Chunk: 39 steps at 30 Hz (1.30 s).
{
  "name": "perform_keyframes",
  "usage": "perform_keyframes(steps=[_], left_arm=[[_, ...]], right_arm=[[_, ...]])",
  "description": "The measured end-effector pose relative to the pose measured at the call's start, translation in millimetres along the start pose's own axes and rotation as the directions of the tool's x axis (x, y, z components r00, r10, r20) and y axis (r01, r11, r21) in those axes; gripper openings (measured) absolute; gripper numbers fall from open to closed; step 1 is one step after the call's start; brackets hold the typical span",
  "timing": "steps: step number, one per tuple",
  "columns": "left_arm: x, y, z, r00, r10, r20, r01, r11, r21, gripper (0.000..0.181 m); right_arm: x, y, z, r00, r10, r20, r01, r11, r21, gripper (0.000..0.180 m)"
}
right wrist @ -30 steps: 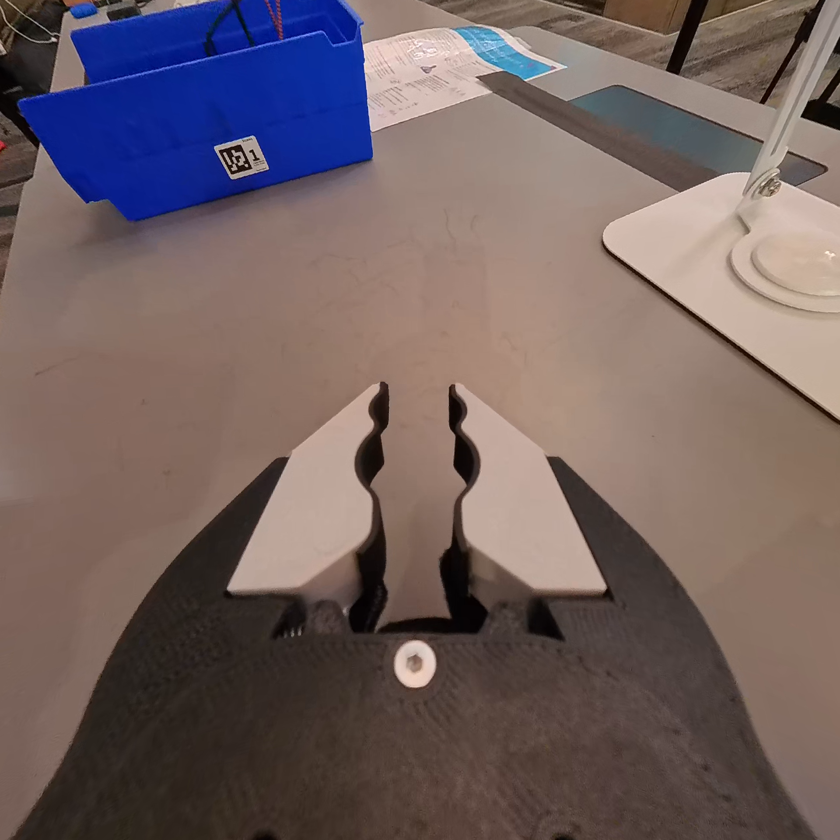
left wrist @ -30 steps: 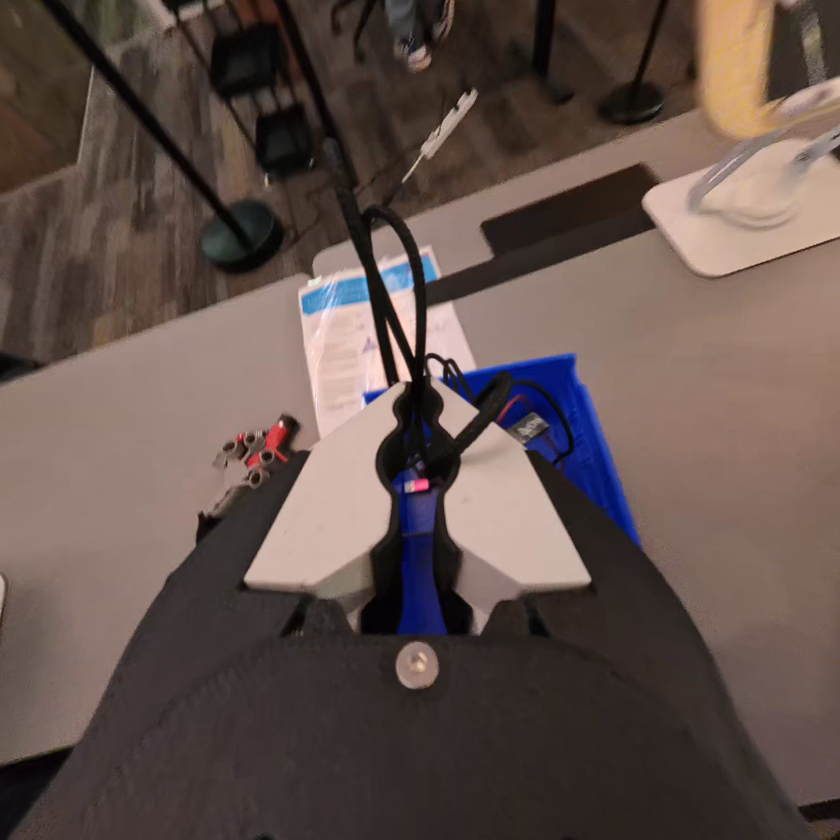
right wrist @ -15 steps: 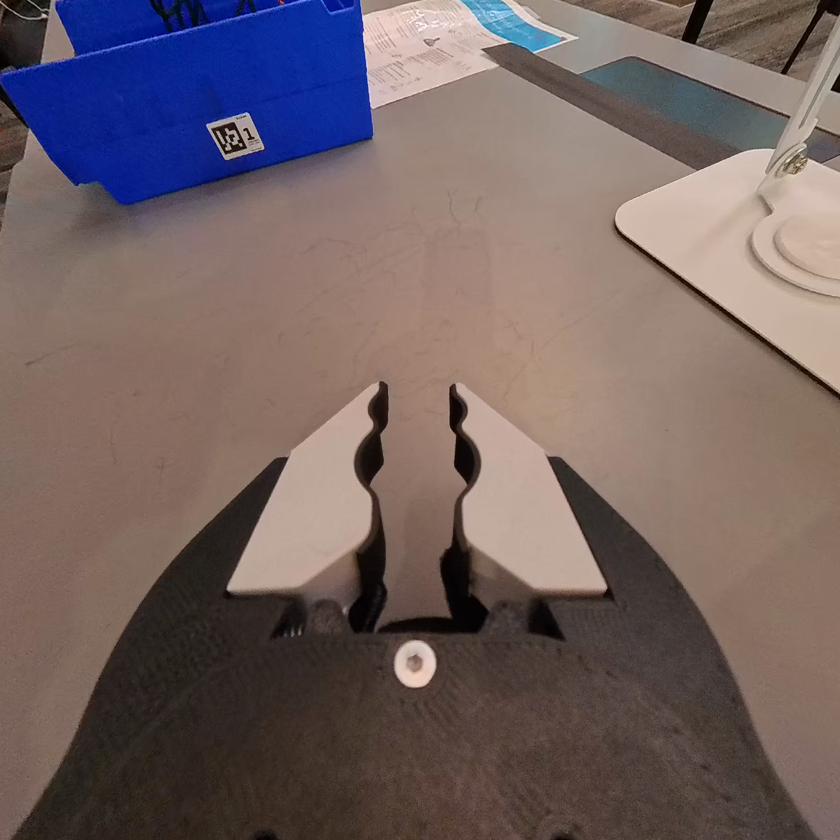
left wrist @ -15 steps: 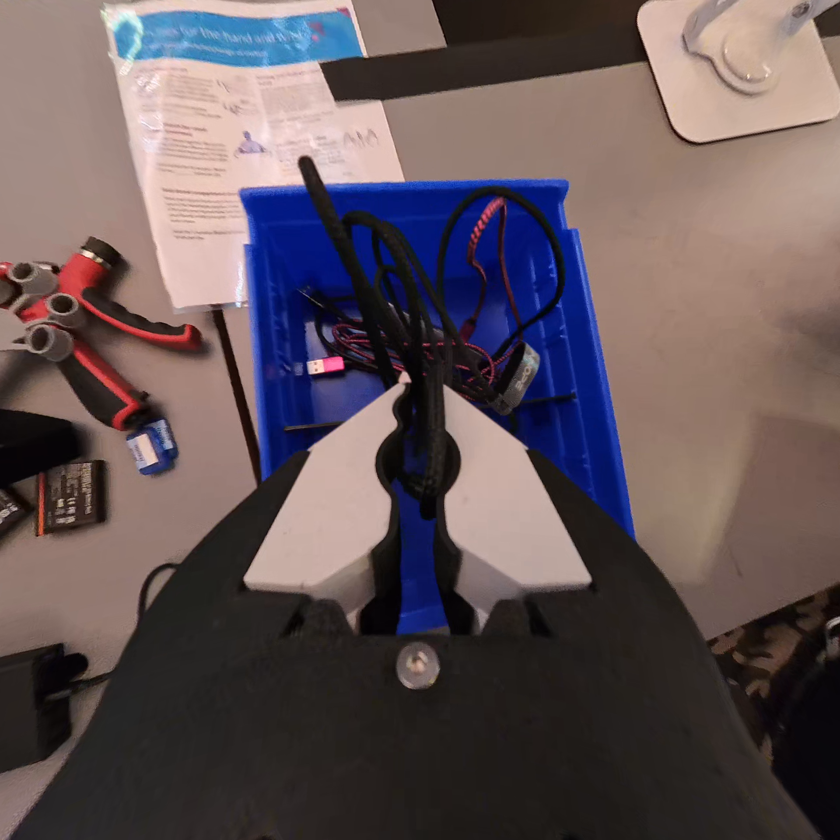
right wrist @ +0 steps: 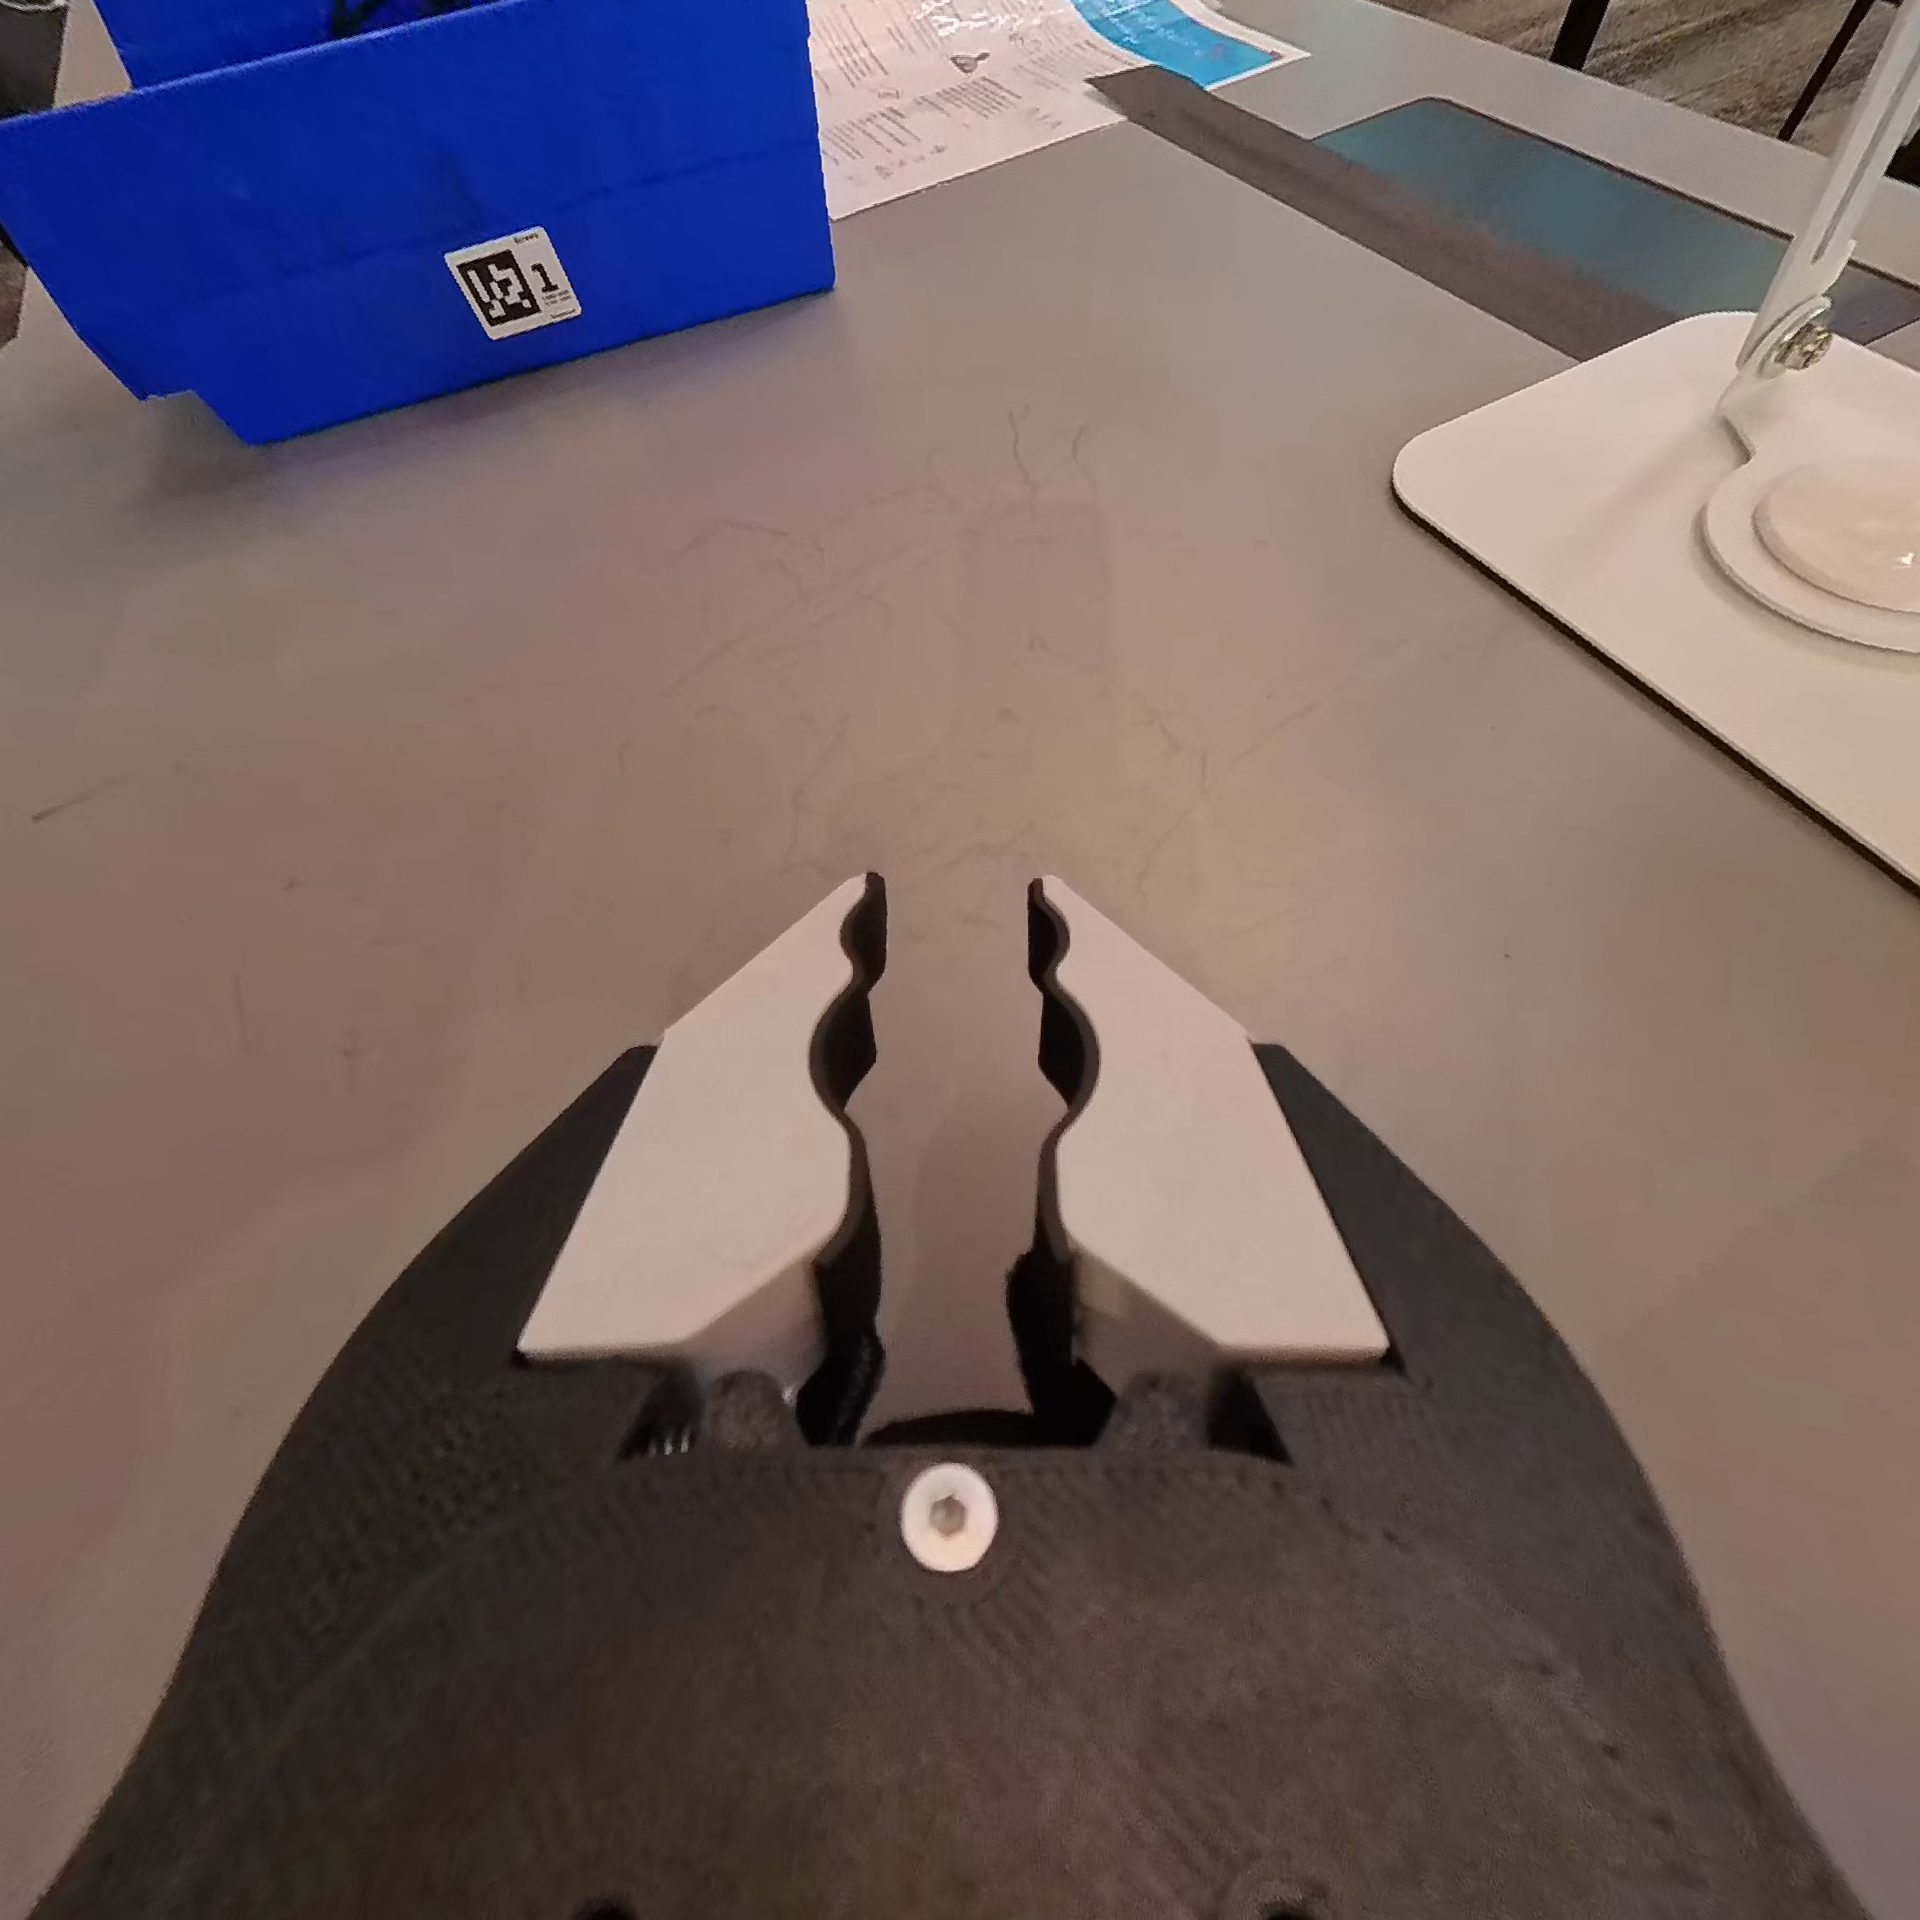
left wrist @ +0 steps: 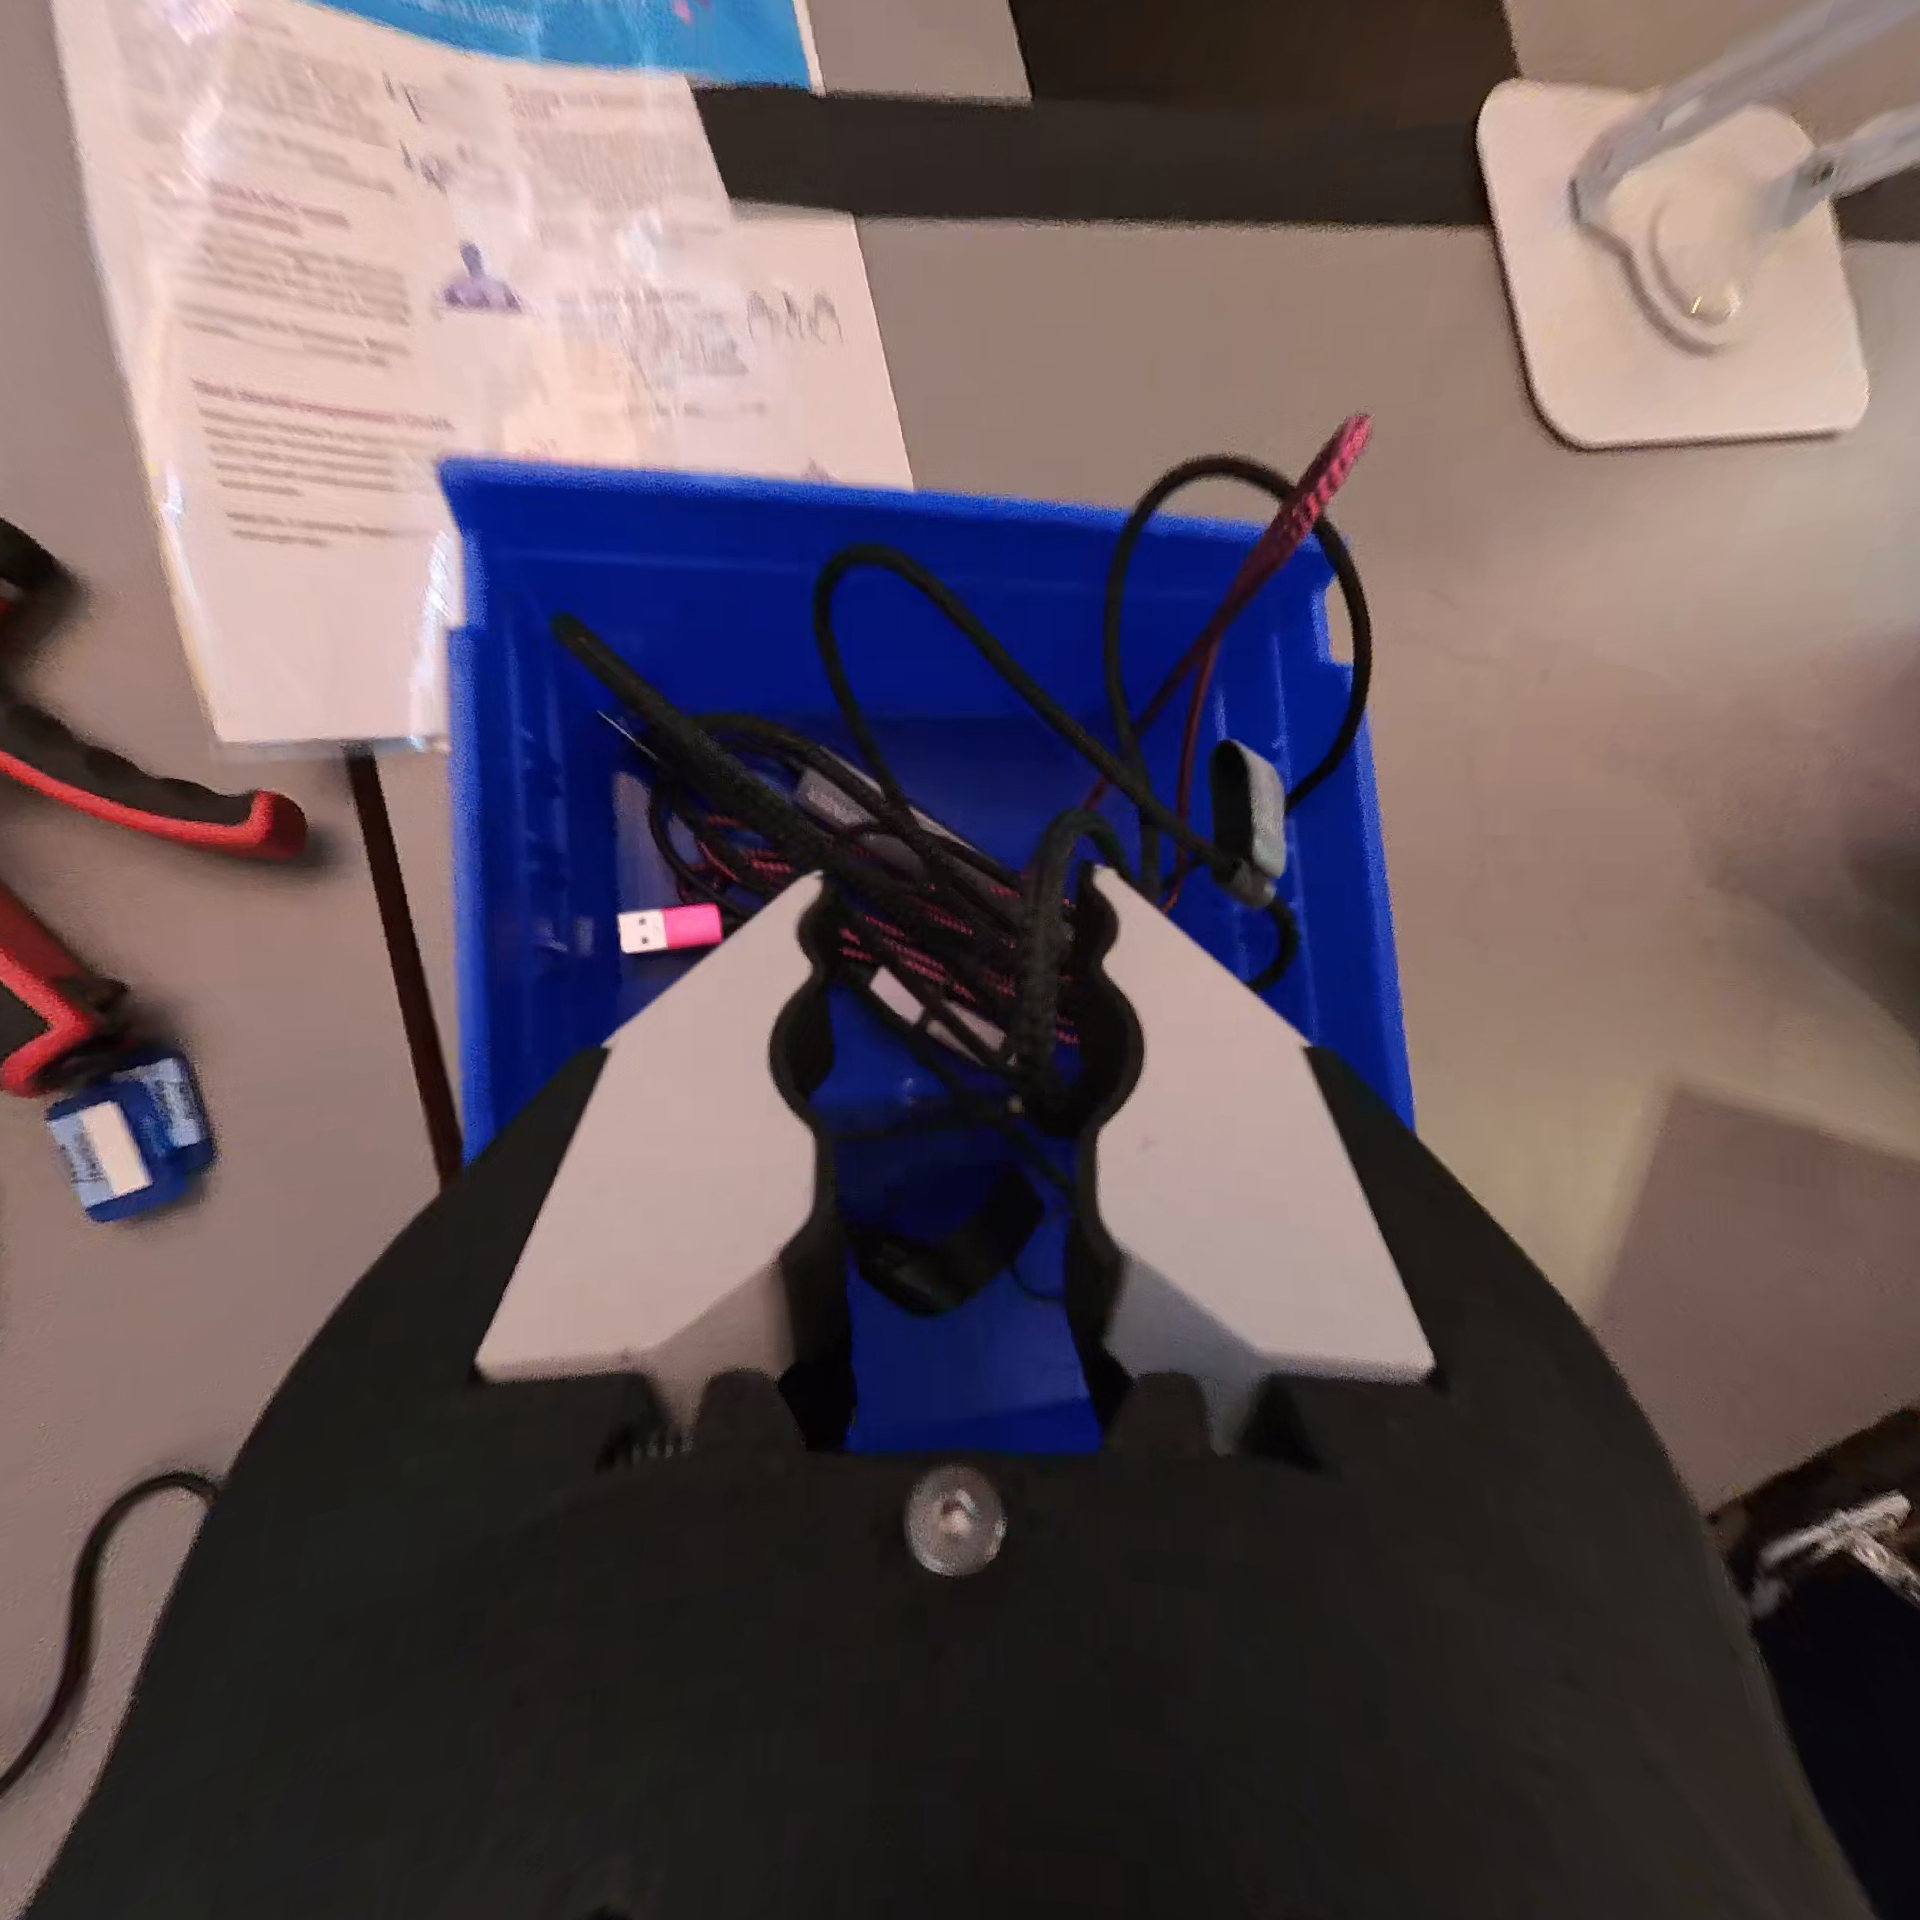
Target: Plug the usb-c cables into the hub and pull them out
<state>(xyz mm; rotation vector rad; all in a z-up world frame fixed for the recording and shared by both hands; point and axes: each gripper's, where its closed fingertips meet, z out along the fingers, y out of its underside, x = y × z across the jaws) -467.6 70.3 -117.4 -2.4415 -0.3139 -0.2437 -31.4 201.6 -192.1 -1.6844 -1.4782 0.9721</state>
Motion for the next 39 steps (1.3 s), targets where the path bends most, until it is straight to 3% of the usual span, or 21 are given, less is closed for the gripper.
perform_keyframes(steps=[3,7,10,12,15,19,22,26,28,30,39], left_arm=[[-6,-13,-14,0.999,0.004,0.040,-0.006,0.999,0.052,0.063],[6,-26,-28,0.997,0.067,0.039,-0.069,0.996,0.060,0.066],[-7,-21,-28,0.971,0.170,0.165,-0.165,0.985,-0.046,0.060],[6,-32,-30,0.976,0.186,0.109,-0.189,0.982,0.017,0.046],[32,-43,-30,0.964,0.262,0.036,-0.264,0.964,0.043,0.047],[72,-42,-13,0.893,0.449,0.022,-0.447,0.893,-0.044,0.033],[89,-19,12,0.919,0.394,-0.025,-0.389,0.894,-0.220,0.028],[100,-5,48,0.954,0.289,-0.075,-0.299,0.917,-0.264,0.029],[95,-6,61,0.975,0.217,-0.055,-0.223,0.940,-0.256,0.027],[95,-15,65,0.978,0.200,-0.065,-0.208,0.960,-0.188,0.004],[97,-41,36,0.963,0.261,-0.065,-0.262,0.965,-0.018,0.002]], right_arm=[[0,0,0,1.000,0.001,0.002,-0.001,1.000,0.000,0.025],[-2,3,4,1.000,-0.003,0.008,0.003,1.000,-0.015,0.025],[-1,4,5,1.000,-0.002,0.007,0.002,1.000,-0.021,0.025],[-1,4,4,1.000,-0.001,0.005,0.001,1.000,-0.017,0.025],[0,4,4,1.000,0.002,0.004,-0.002,1.000,-0.017,0.025],[0,6,5,1.000,-0.002,0.004,0.002,1.000,-0.029,0.025],[0,7,6,1.000,-0.010,-0.002,0.010,0.999,-0.037,0.025],[2,7,3,1.000,-0.016,-0.014,0.015,0.999,-0.036,0.025],[3,6,3,1.000,-0.014,-0.015,0.013,0.999,-0.034,0.025],[3,7,3,1.000,-0.016,-0.016,0.015,0.999,-0.036,0.025],[1,10,6,0.999,-0.036,-0.017,0.034,0.998,-0.061,0.025]])
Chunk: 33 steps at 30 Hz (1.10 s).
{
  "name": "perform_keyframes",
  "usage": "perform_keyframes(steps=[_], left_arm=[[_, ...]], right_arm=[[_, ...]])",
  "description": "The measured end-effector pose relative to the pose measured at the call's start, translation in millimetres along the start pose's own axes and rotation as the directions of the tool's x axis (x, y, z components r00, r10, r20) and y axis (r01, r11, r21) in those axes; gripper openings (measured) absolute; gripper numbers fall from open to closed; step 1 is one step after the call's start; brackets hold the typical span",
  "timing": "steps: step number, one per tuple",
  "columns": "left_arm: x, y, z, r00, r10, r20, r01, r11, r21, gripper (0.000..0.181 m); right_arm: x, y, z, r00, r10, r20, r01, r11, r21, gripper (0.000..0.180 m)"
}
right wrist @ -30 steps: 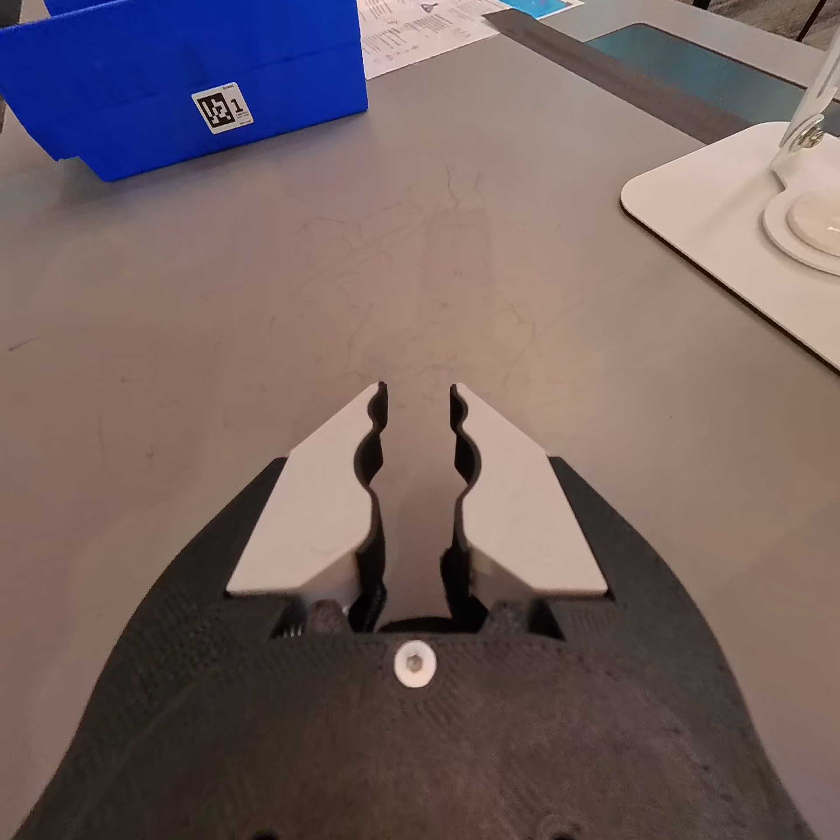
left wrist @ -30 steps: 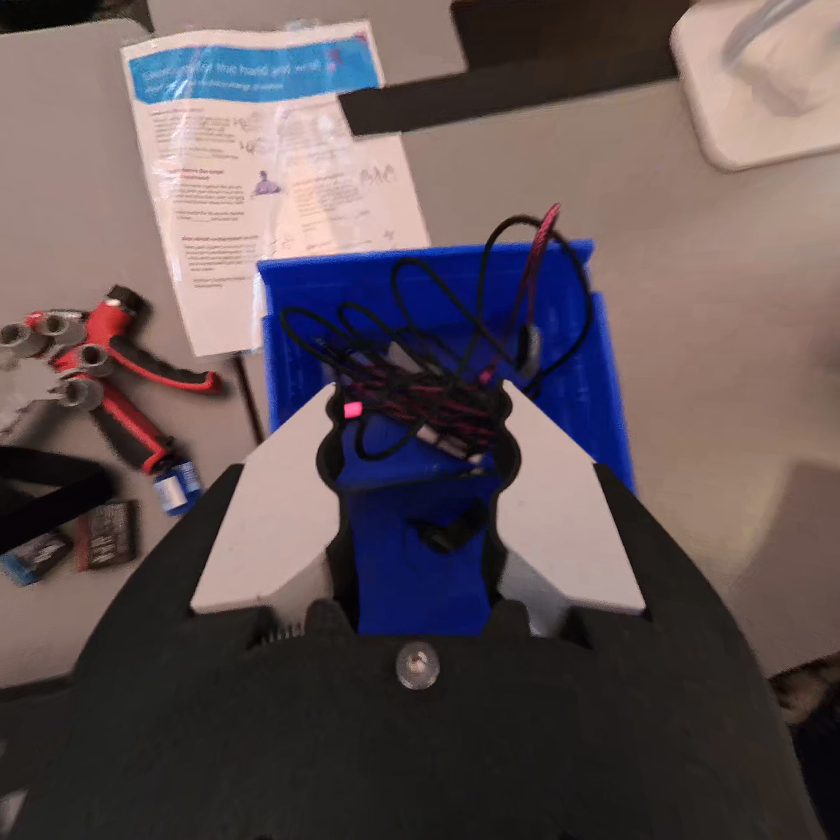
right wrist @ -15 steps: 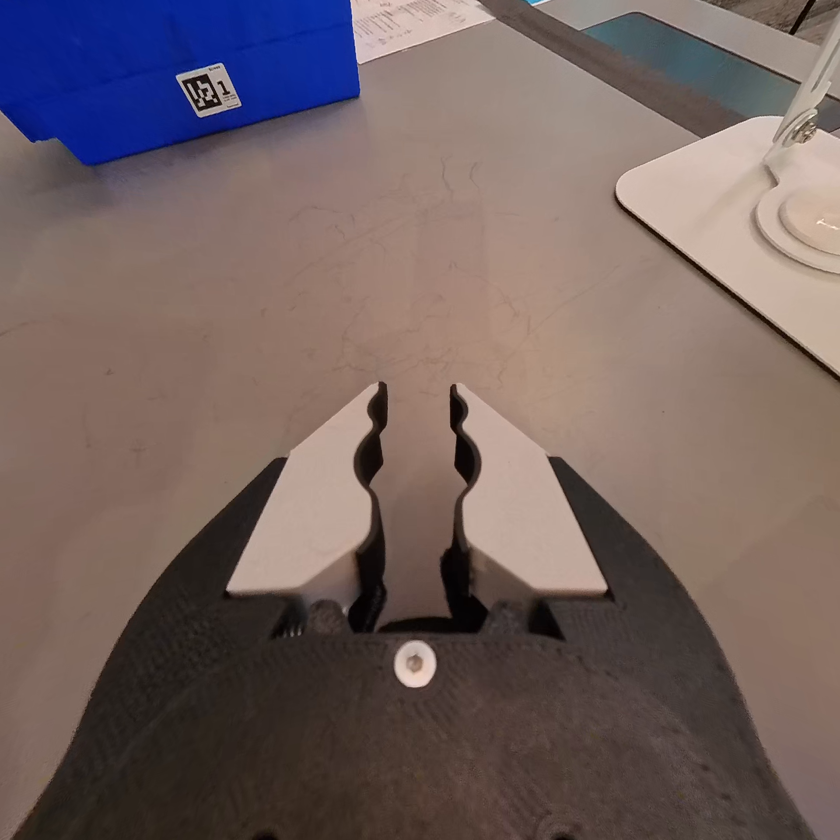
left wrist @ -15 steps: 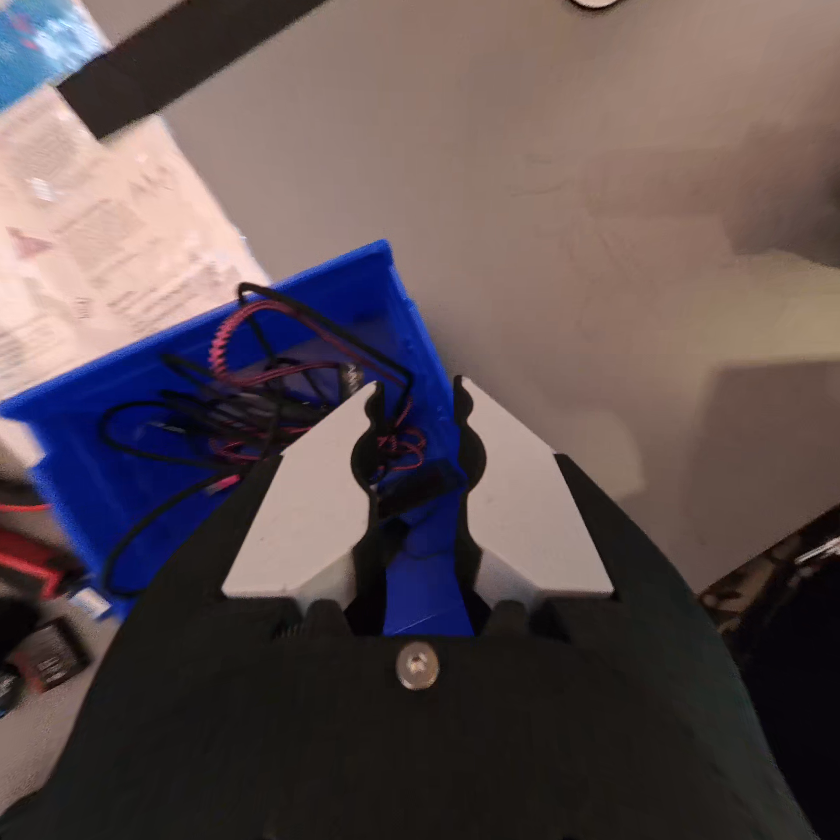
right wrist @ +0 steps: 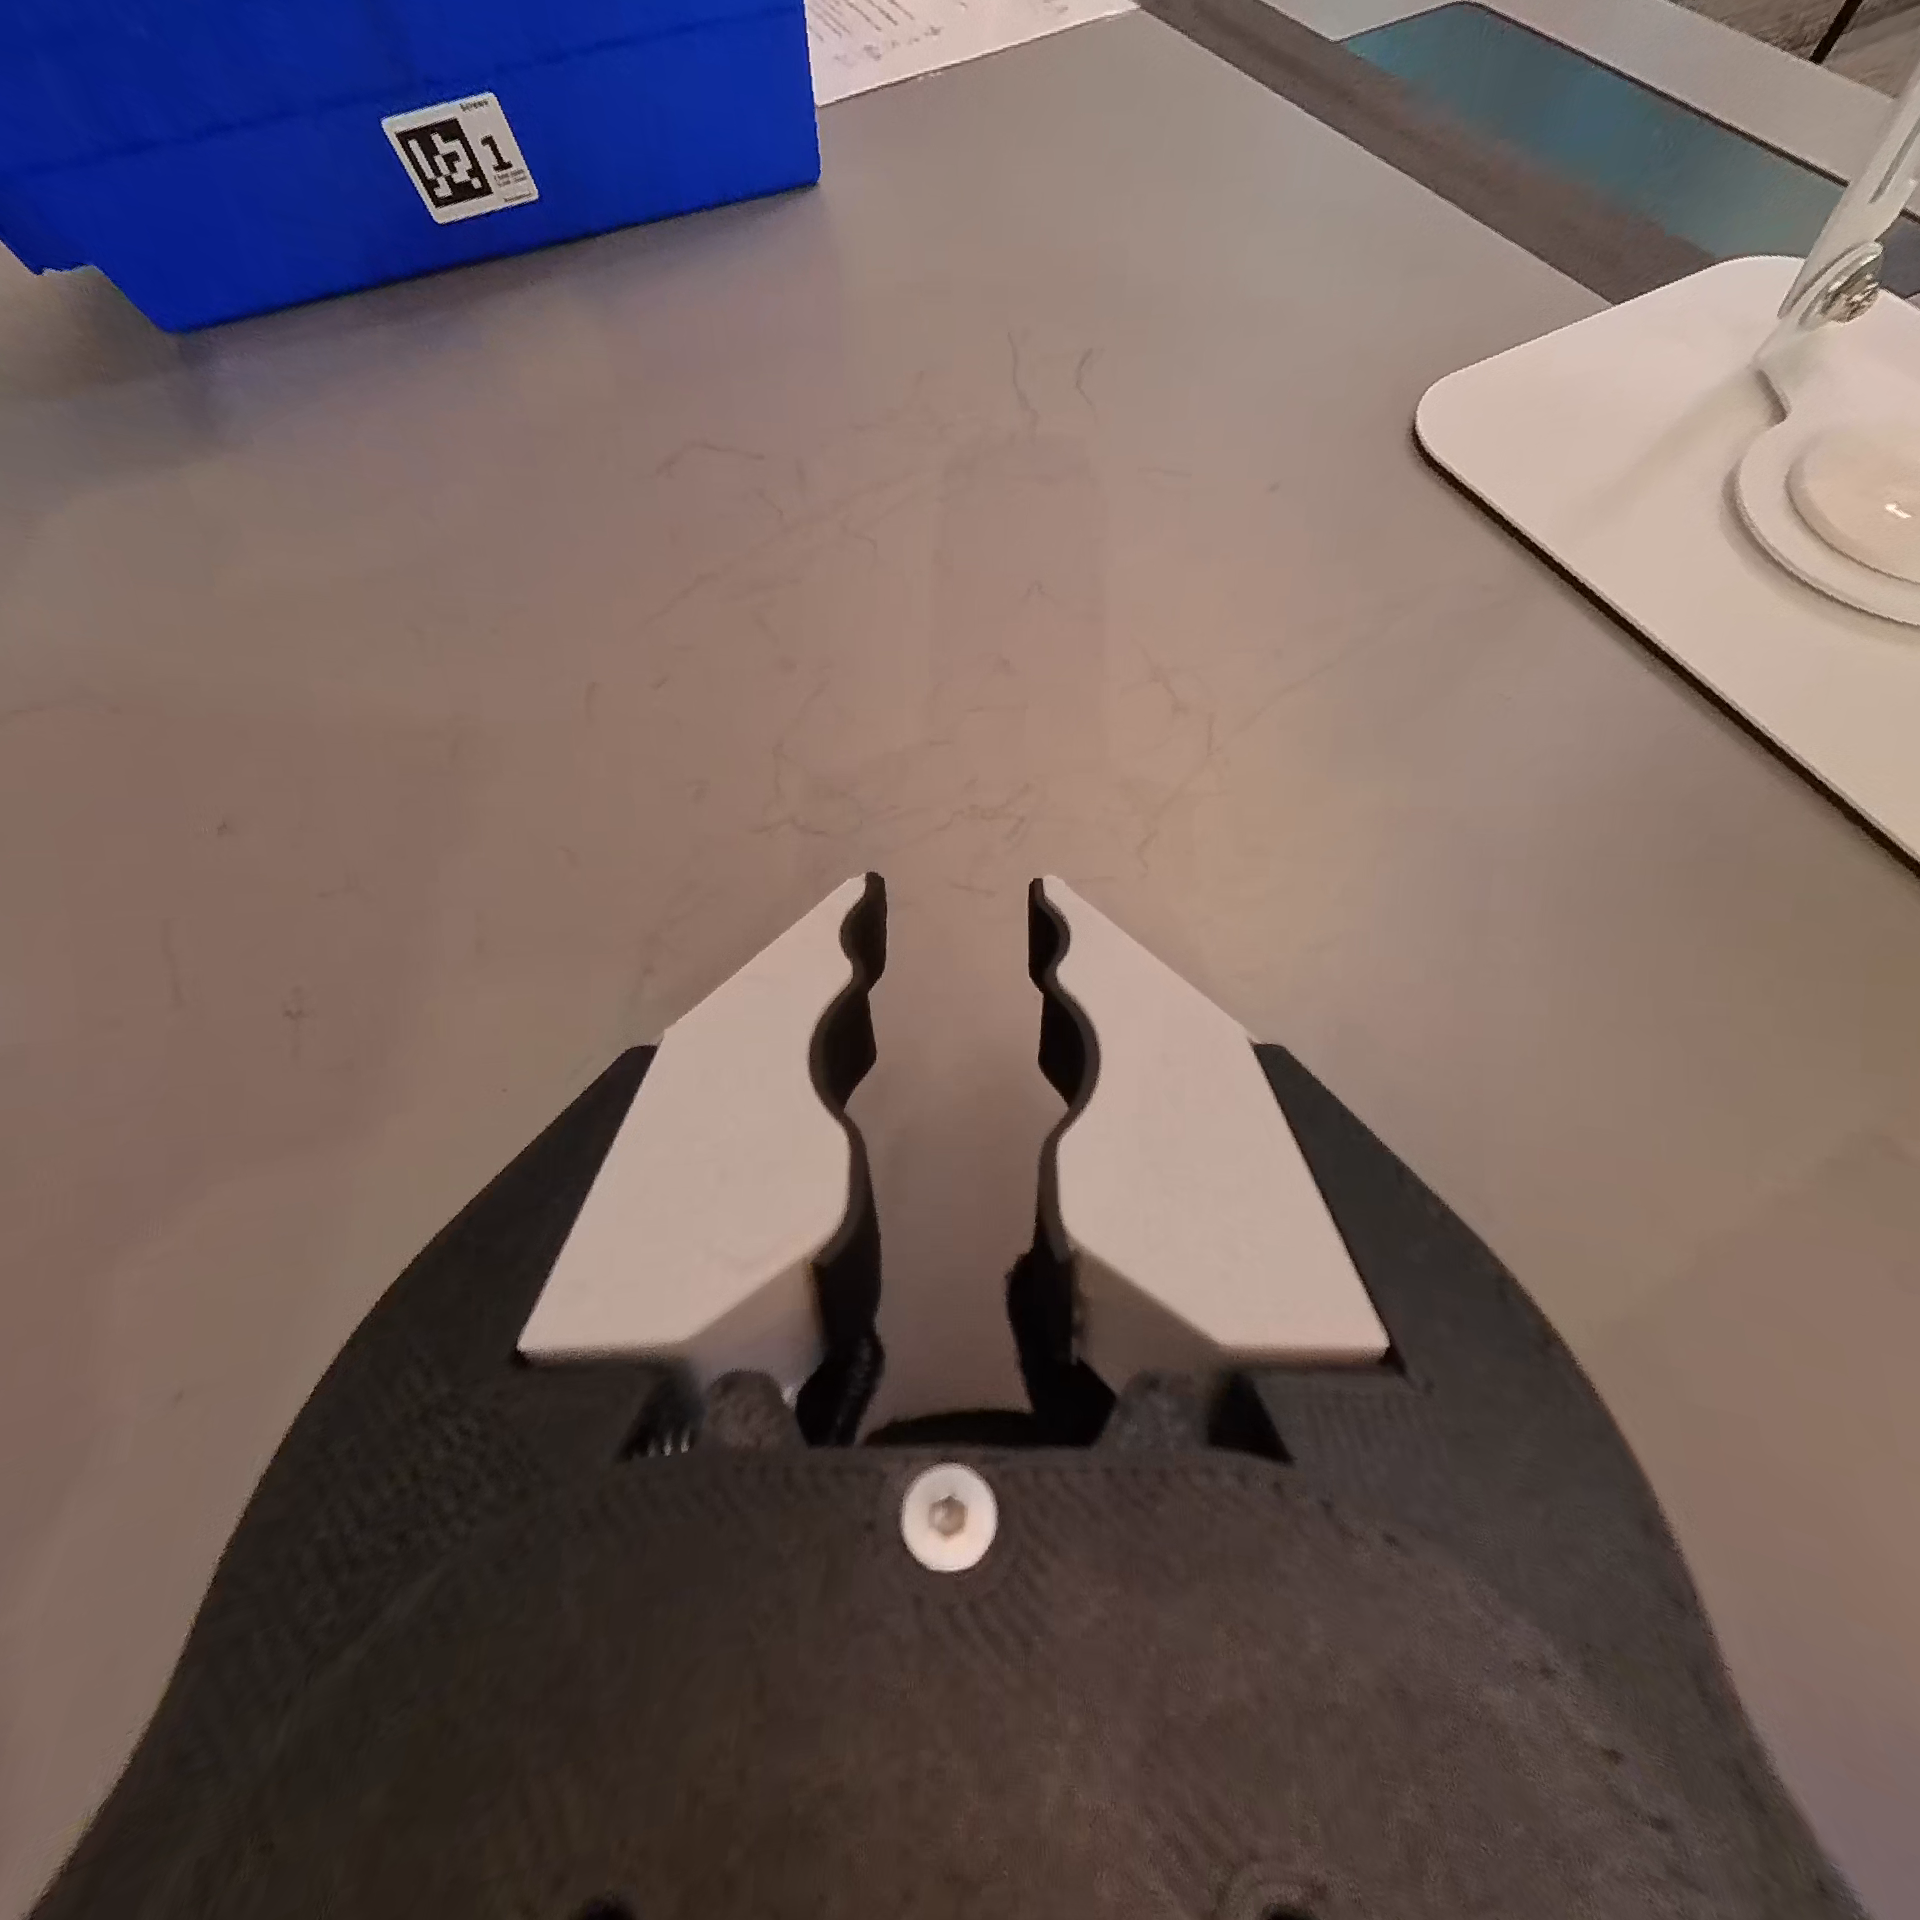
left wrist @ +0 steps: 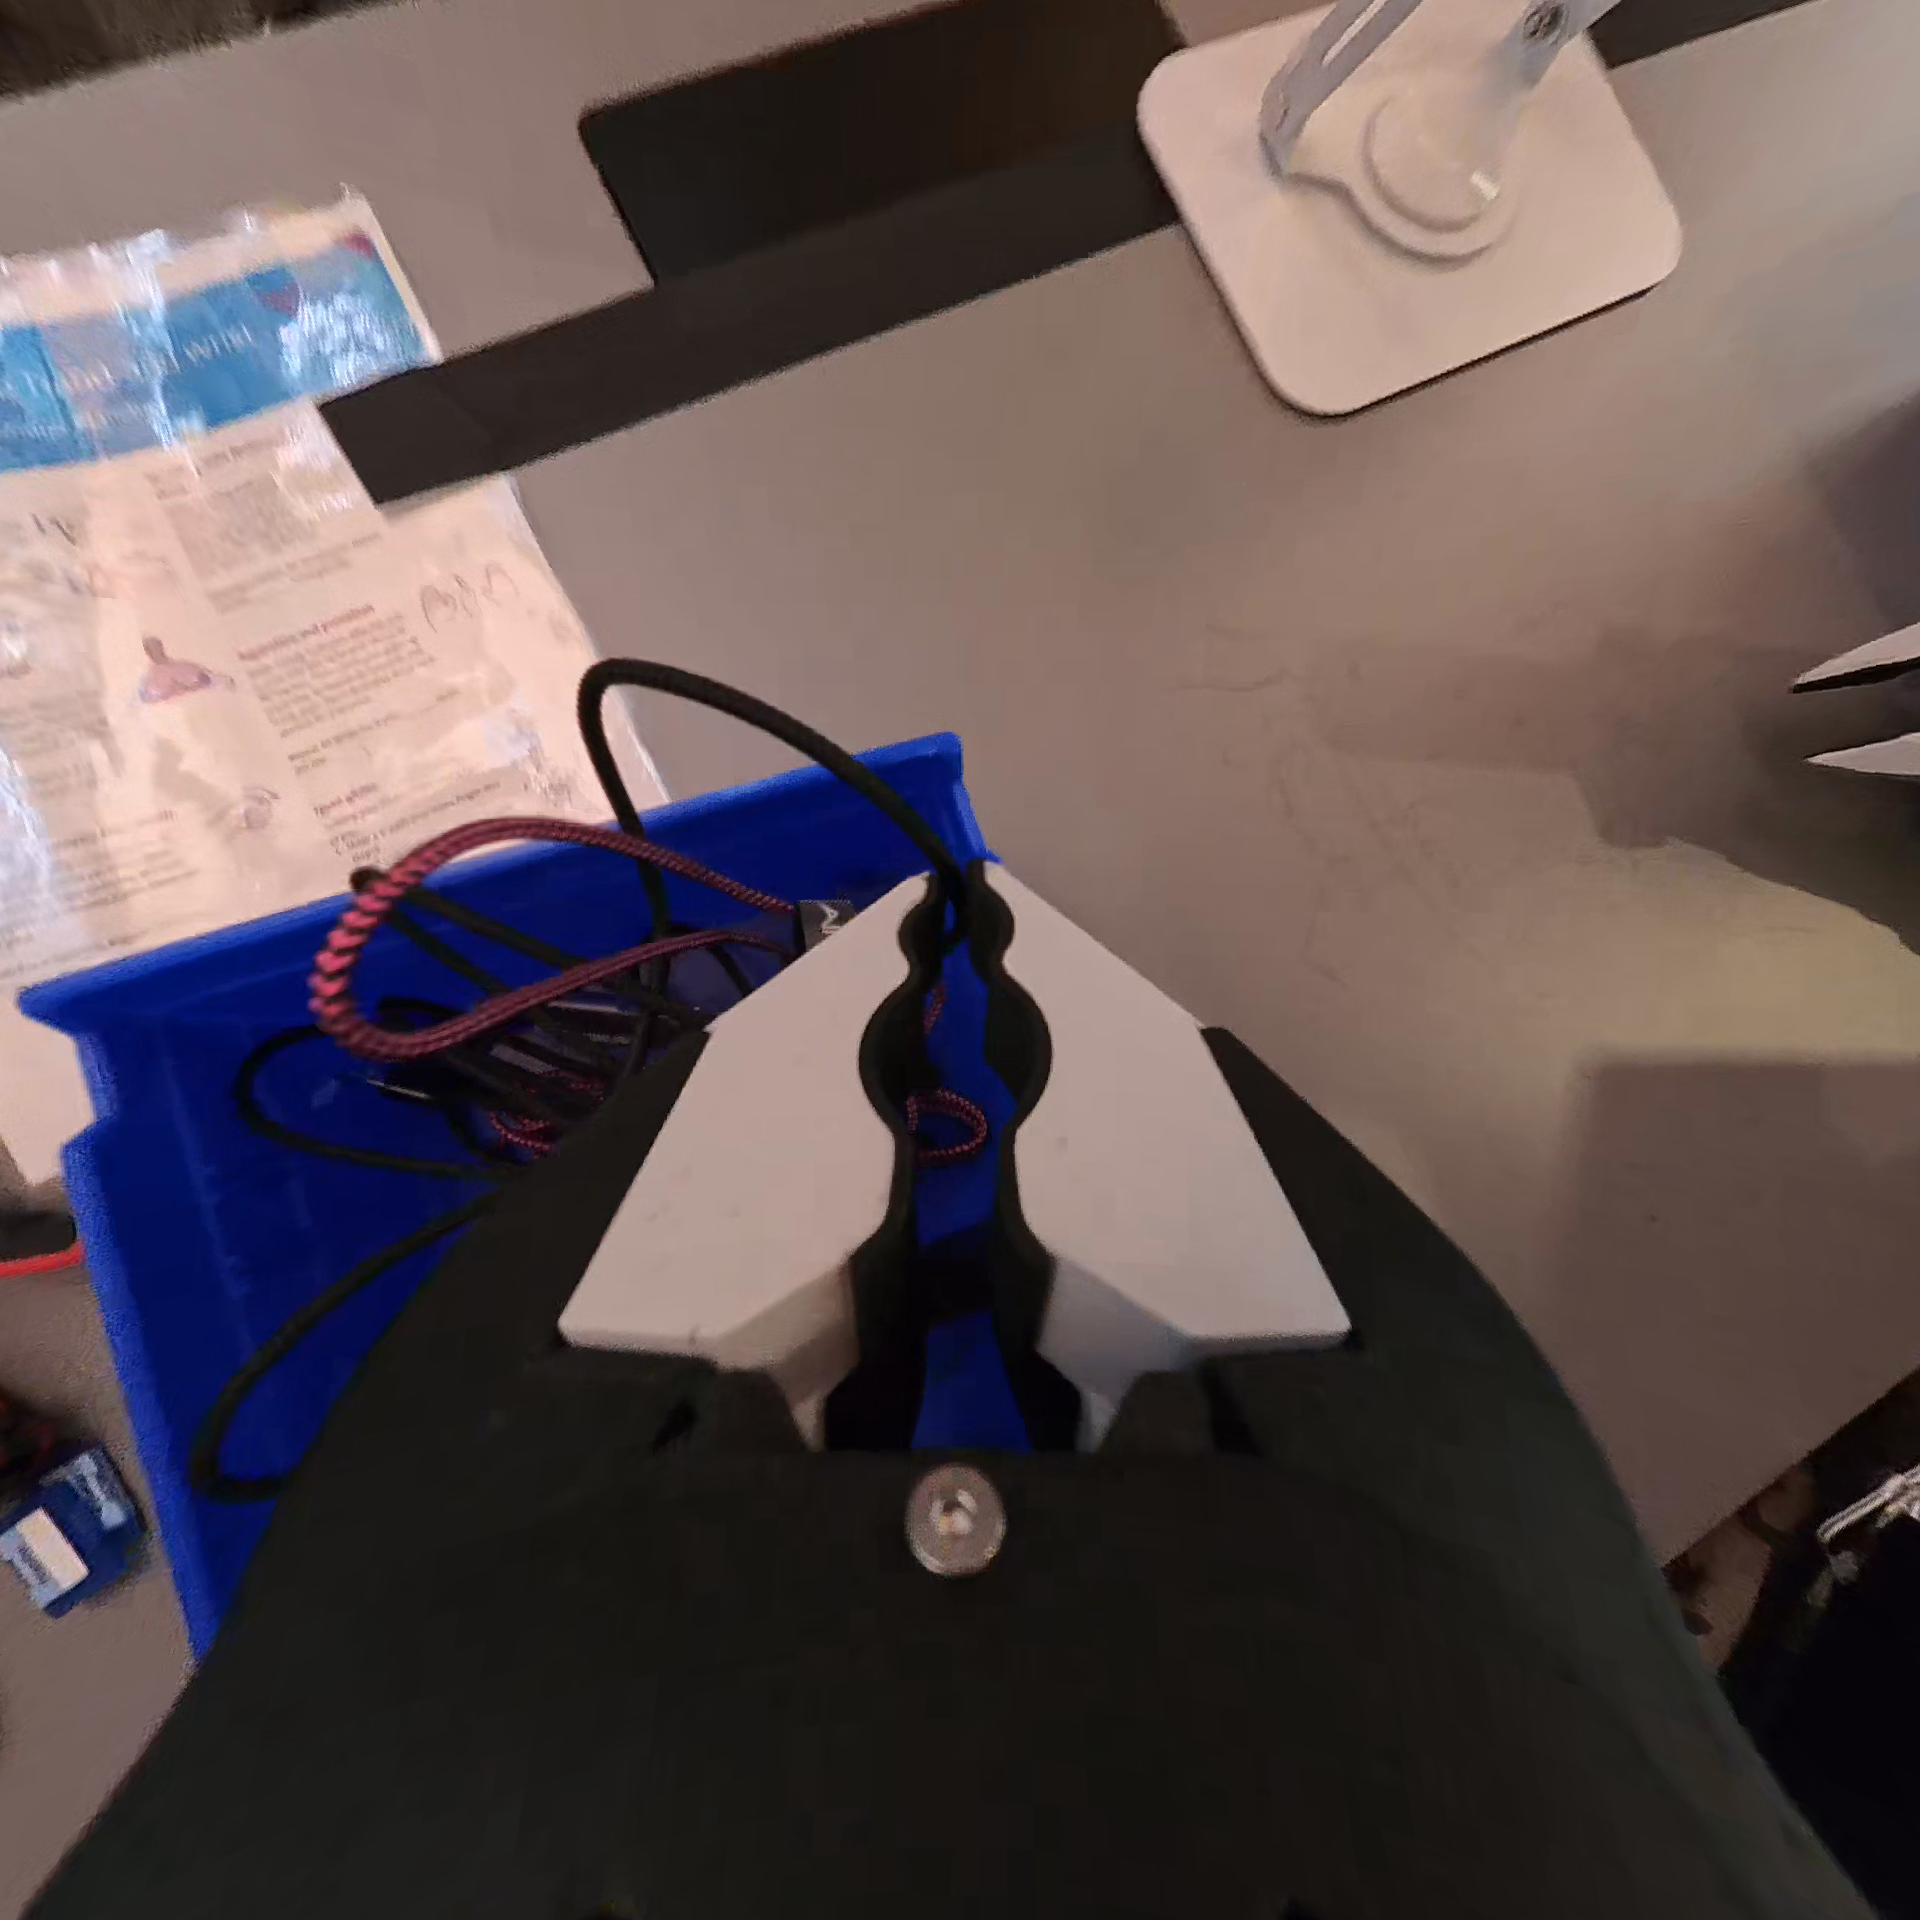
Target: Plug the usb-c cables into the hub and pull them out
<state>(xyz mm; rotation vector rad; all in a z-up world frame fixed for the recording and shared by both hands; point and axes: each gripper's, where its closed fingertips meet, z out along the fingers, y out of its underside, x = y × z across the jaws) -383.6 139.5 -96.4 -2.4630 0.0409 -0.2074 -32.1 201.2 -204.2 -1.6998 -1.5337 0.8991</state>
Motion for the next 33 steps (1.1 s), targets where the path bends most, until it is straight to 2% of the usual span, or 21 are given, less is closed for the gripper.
perform_keyframes(steps=[2,6,9,10,12,14,17,20,22,24,27,29,33], left_arm=[[-1,-8,-13,1.000,0.011,0.008,-0.012,0.998,0.067,0.002],[-3,-6,-30,0.999,-0.020,-0.029,0.023,0.995,0.098,0.002],[-6,31,-10,0.999,-0.017,-0.032,0.015,0.997,-0.075,0.002],[-9,39,-8,1.000,0.021,0.007,-0.020,0.993,-0.120,0.003],[-6,12,-27,0.996,0.076,0.056,-0.077,0.997,0.012,0.001],[-1,-19,-56,0.998,0.043,0.038,-0.049,0.983,0.176,0.001],[-13,-19,-66,0.992,0.063,0.111,-0.083,0.980,0.183,0.001],[-18,24,-40,0.996,0.042,0.073,-0.042,0.999,-0.011,0.002],[-18,16,-48,0.993,0.052,0.102,-0.058,0.996,0.063,0.002],[-20,-11,-79,0.997,-0.016,0.074,-0.003,0.968,0.249,0.001],[-36,-14,-103,0.994,-0.103,0.044,0.082,0.937,0.339,0.001],[-41,1,-100,0.990,-0.136,0.028,0.121,0.944,0.307,0.001],[-56,35,-89,0.984,-0.158,0.084,0.137,0.967,0.214,0.002]], right_arm=[[0,2,1,1.000,0.000,-0.001,0.000,1.000,-0.006,0.025],[1,3,2,1.000,0.009,0.004,-0.009,1.000,-0.008,0.025],[-1,3,3,1.000,0.002,0.006,-0.002,1.000,-0.012,0.025],[-1,3,3,1.000,0.000,0.006,0.000,1.000,-0.014,0.025],[-1,4,4,1.000,0.000,0.005,0.000,1.000,-0.017,0.025],[0,5,4,1.000,0.007,0.005,-0.007,1.000,-0.019,0.025],[0,3,2,1.000,0.006,0.003,-0.006,1.000,-0.008,0.024],[0,3,2,1.000,0.002,0.003,-0.002,1.000,-0.014,0.025],[-1,2,2,1.000,-0.008,0.000,0.008,1.000,-0.012,0.025],[-1,4,3,1.000,0.000,0.002,0.000,1.000,-0.019,0.025],[0,4,3,1.000,0.003,0.003,-0.003,1.000,-0.015,0.024],[0,4,2,1.000,0.004,0.001,-0.004,1.000,-0.015,0.025],[-1,3,2,1.000,-0.002,0.001,0.002,1.000,-0.016,0.025]])
